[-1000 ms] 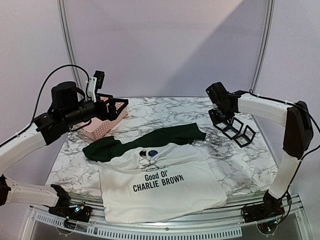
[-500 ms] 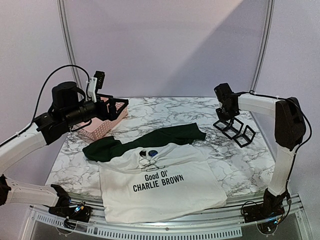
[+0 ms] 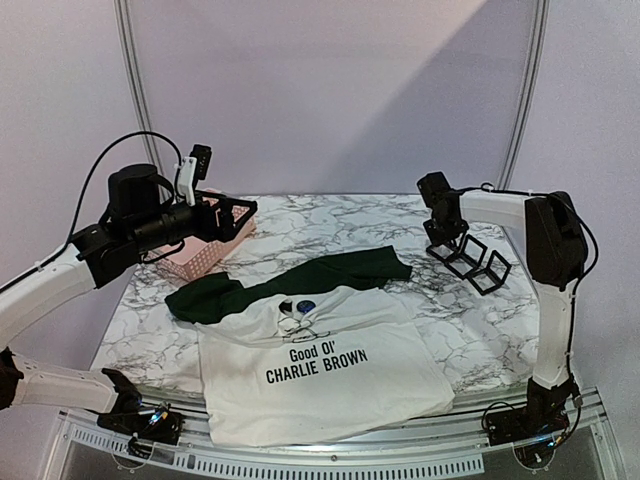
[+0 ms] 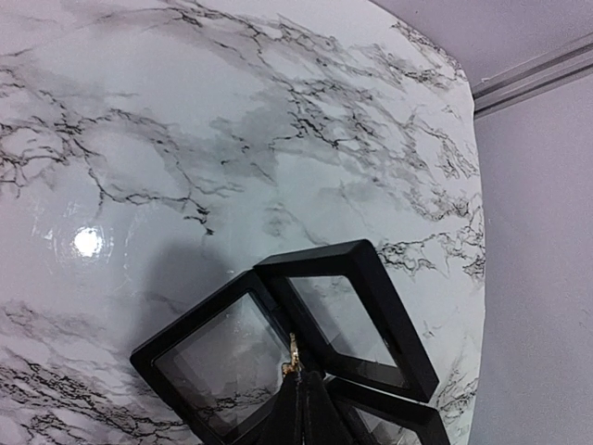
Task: Remove the brooch from the garment
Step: Place the brooch in the brooch box.
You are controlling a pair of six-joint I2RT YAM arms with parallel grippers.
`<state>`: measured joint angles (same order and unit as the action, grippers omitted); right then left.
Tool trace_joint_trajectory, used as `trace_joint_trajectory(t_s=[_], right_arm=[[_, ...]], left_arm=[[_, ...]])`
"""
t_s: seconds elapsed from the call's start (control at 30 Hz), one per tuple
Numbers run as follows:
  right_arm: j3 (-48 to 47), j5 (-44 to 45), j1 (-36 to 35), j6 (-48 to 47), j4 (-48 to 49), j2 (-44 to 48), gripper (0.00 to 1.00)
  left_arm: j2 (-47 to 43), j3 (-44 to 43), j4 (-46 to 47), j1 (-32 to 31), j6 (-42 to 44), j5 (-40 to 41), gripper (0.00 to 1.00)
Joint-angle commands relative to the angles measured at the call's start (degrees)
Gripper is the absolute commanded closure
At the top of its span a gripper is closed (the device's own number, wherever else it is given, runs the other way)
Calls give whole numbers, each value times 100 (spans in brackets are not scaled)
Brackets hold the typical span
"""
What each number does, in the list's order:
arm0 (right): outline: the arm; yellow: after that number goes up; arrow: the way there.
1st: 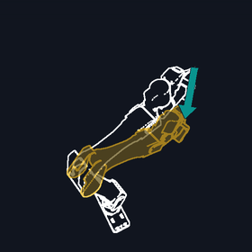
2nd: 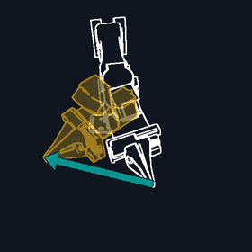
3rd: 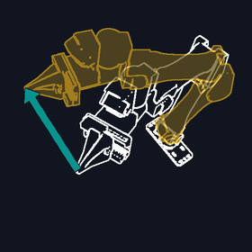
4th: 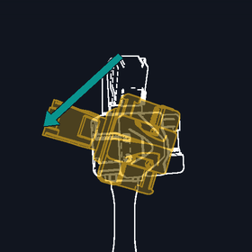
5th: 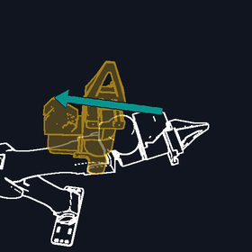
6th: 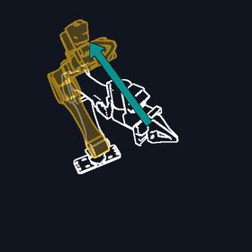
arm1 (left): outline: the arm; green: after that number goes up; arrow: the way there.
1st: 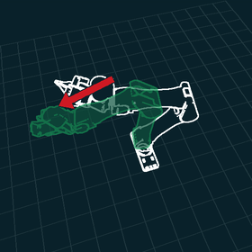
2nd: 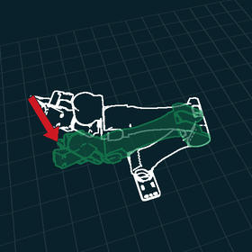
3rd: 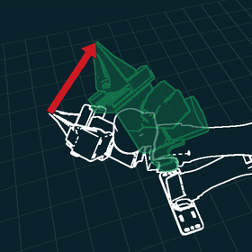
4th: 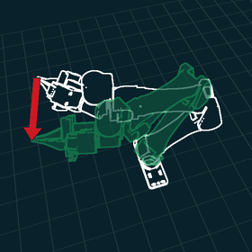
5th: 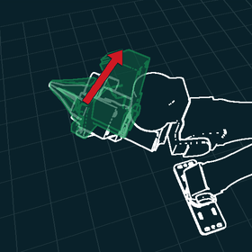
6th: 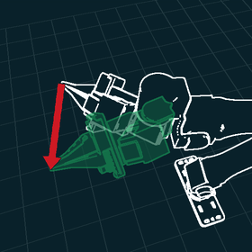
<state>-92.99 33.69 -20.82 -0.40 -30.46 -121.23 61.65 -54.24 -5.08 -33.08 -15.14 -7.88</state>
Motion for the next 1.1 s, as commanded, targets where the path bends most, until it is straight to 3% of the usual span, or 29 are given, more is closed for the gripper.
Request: trace_joint_trajectory(t_s=[0.0, 0.5, 0.6, 0.93, 1.07], right_arm=[[-176, 148, 22, -150, 56, -200, 100], [-378, 202, 17, -158, -83, -504, 100], [-378, 112, 16, -134, -126, -490, 89], [-404, -204, 8, -17, -339, -454, 84], [-413, -660, 9, 14, -411, -271, 71]], left_arm=[[15, -78, -80, 117, -64, -7, 0], [5, -87, -81, 170, -99, -59, 0], [23, -87, -70, 179, -114, -70, 0], [55, -92, -68, 205, -138, -109, 0], [75, -96, -72, 214, -147, -133, 0]])
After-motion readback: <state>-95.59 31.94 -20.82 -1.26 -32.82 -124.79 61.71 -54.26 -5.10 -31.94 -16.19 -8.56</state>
